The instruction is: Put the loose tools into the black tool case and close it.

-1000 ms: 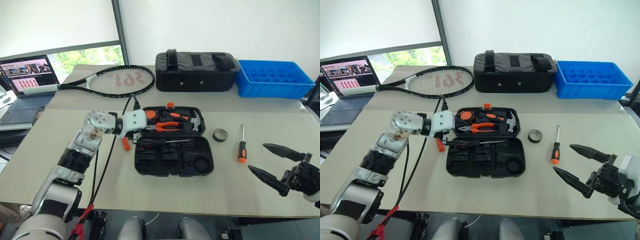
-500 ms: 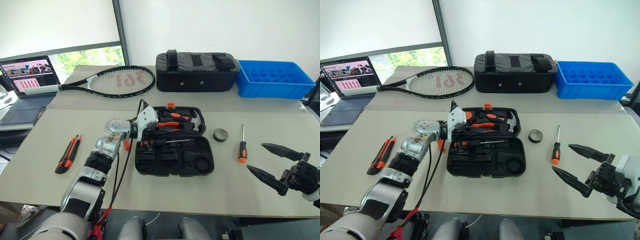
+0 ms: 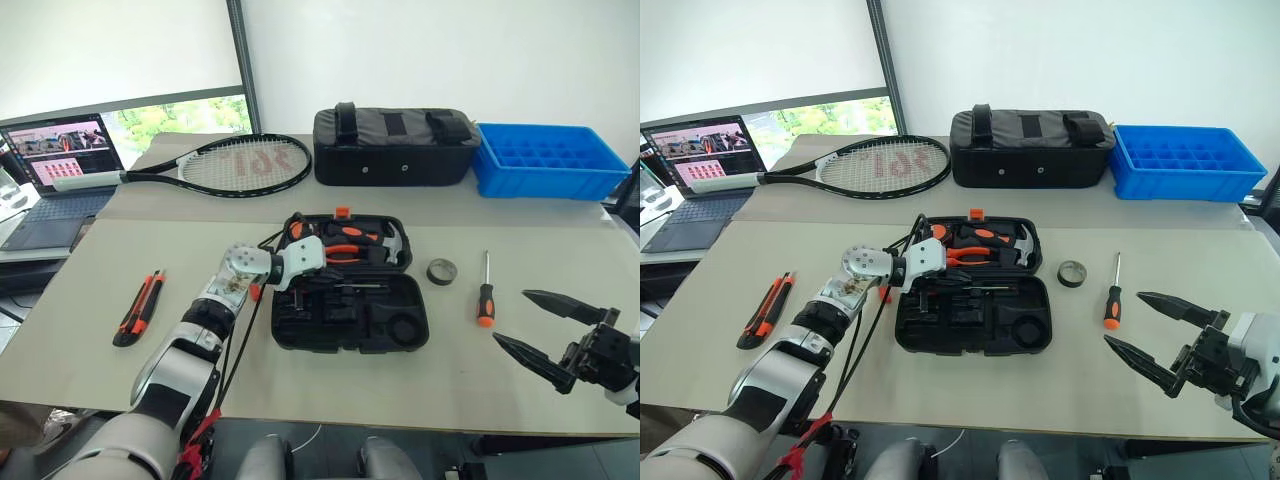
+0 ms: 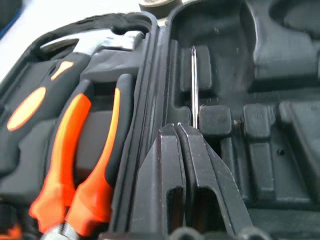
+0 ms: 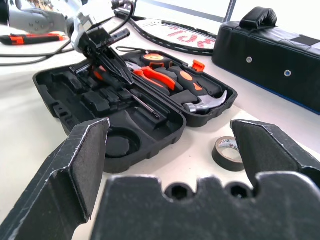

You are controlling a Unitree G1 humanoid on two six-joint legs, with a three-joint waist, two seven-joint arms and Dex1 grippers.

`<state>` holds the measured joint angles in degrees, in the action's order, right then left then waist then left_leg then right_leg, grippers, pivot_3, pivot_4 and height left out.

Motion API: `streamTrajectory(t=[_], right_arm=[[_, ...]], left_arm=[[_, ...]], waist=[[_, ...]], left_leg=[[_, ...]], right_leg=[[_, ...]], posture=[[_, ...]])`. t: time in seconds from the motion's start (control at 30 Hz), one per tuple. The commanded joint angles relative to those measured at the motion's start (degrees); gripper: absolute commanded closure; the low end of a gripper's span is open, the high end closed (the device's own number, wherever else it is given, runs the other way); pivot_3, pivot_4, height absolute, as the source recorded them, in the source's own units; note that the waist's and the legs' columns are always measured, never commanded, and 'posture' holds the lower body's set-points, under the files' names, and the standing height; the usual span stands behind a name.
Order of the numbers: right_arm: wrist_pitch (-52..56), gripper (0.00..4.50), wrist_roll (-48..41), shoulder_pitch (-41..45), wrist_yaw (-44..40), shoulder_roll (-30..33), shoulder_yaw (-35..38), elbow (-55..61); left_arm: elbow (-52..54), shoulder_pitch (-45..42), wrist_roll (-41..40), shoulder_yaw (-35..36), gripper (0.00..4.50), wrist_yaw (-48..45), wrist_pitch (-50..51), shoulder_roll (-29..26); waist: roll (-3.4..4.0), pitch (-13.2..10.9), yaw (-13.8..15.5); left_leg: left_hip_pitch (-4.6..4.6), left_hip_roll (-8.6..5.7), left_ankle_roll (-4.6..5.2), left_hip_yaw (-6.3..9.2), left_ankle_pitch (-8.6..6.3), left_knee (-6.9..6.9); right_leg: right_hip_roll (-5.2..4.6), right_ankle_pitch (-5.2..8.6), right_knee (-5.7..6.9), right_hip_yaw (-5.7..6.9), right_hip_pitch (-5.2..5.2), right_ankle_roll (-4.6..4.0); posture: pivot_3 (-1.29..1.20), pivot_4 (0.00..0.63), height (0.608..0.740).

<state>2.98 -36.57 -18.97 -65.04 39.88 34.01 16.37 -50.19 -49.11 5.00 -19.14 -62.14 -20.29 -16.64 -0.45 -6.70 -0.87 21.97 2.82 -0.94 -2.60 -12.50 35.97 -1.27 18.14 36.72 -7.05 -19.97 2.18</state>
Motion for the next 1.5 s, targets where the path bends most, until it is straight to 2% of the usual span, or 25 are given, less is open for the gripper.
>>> streamTrajectory(t=[0.03,0.17,0.23,0.27,0.33,0.6,0.67,0.8,0.9,1.0,1.27,1.4,1.5], right_arm=[[1.22,0.00,1.34,-0.14,1.84,1.25,-0.59,2.14],[9.10,0.00,9.91,1.16,14.11,2.56,-4.12,3.32],[13.02,0.00,14.27,4.21,21.31,1.83,-7.10,3.38],[13.89,0.00,15.34,5.88,23.79,0.91,-8.40,3.30],[18.44,0.00,15.87,8.56,27.93,-0.44,-10.64,3.82],[36.26,0.00,17.90,18.87,42.59,-5.14,-13.94,0.56],[38.67,0.00,17.92,20.46,43.85,-5.71,-14.50,-0.06],[47.58,0.00,15.52,23.68,46.51,-7.48,-13.85,-0.66],[53.85,0.00,15.37,26.42,47.47,-7.34,-14.72,-2.47],[56.38,0.71,15.92,27.18,47.91,-6.55,-15.43,-3.35],[56.49,3.44,16.92,28.39,49.46,-5.45,-13.59,-3.89],[47.45,3.47,17.31,29.41,45.03,-2.65,-13.93,-3.95],[38.05,3.47,14.67,27.14,33.45,0.20,-15.75,-2.18]], left_arm=[[-4.76,2.38,4.32,-2.39,4.37,1.65,0.74,-0.27],[-2.64,2.39,-1.64,3.35,4.37,2.69,2.84,0.51],[3.78,2.79,-8.80,8.05,4.37,-1.59,7.40,-0.27],[7.47,3.11,-11.82,9.89,4.14,-3.43,10.34,-0.95],[15.58,4.25,-16.55,11.92,3.63,-7.01,18.25,-2.97],[45.85,10.05,-30.65,14.94,0.63,-16.05,43.73,-16.31],[49.75,10.42,-32.88,15.18,0.07,-16.75,47.33,-18.61],[56.46,11.07,-37.90,15.43,0.07,-18.90,53.87,-22.72],[59.76,11.68,-37.33,14.41,0.07,-21.06,53.92,-26.59],[60.80,11.88,-36.47,13.85,0.00,-21.12,52.78,-27.89],[62.61,13.65,-33.72,14.20,0.00,-19.15,49.96,-30.24],[65.11,17.37,-35.48,18.28,0.00,-16.44,51.32,-32.06],[68.16,21.47,-38.27,22.49,0.00,-14.20,53.56,-33.39]], waist=[[-0.02,0.08,-0.01],[-0.03,0.14,-0.15],[-0.02,0.14,-0.32],[-0.02,0.12,-0.75],[-0.04,0.07,-1.22],[0.08,0.13,-1.24],[0.11,0.15,-1.12],[0.09,0.13,-0.83],[0.08,0.10,-1.29],[0.07,0.10,-1.47],[0.04,0.08,-1.57],[0.08,0.03,-1.62],[0.12,-0.13,-1.79]], left_leg=[[-0.01,0.00,0.03,0.00,0.02,0.01],[0.00,-0.01,0.12,0.00,0.11,0.01],[0.00,-0.01,0.14,0.01,0.17,0.02],[0.02,-0.01,0.14,0.01,0.18,0.03],[0.19,0.00,0.14,0.04,0.20,0.00],[0.36,-0.04,0.16,0.32,0.18,-0.13],[0.37,-0.03,0.17,0.36,0.18,-0.13],[0.40,-0.09,0.17,0.47,0.18,-0.10],[0.38,-0.09,0.17,0.49,0.18,-0.11],[0.33,-0.07,0.17,0.52,0.18,-0.14],[0.32,-0.08,0.17,0.55,0.18,-0.14],[0.33,-0.08,0.17,0.55,0.18,-0.12],[0.34,-0.07,0.18,0.54,0.18,-0.18]], right_leg=[[0.00,0.00,0.02,0.00,0.00,0.00],[0.00,0.00,0.08,-0.02,-0.06,0.00],[0.00,-0.01,0.13,-0.01,-0.24,0.00],[0.01,-0.01,0.19,-0.03,-0.34,-0.01],[0.05,-0.02,0.29,-0.03,-0.63,-0.03],[0.06,-0.10,0.22,0.03,-0.64,-0.38],[0.06,-0.09,0.16,0.06,-0.62,-0.39],[0.06,-0.06,0.06,0.04,-0.53,-0.36],[0.07,0.05,0.07,0.04,-0.52,-0.20],[0.09,0.08,0.08,0.06,-0.49,-0.26],[0.10,0.13,0.03,0.06,-0.43,-0.18],[0.09,0.13,0.03,0.05,-0.44,-0.17],[0.09,0.16,0.01,0.03,-0.51,-0.13]], posture=[[0.00,0.150,0.707],[0.00,0.150,0.707],[0.00,0.150,0.707],[0.00,0.150,0.707],[0.00,0.150,0.707],[0.00,0.150,0.707],[0.00,0.150,0.707],[0.00,0.150,0.707],[0.00,0.150,0.707],[0.00,0.150,0.707],[0.00,0.150,0.707],[0.00,0.150,0.707],[0.00,0.150,0.707]])
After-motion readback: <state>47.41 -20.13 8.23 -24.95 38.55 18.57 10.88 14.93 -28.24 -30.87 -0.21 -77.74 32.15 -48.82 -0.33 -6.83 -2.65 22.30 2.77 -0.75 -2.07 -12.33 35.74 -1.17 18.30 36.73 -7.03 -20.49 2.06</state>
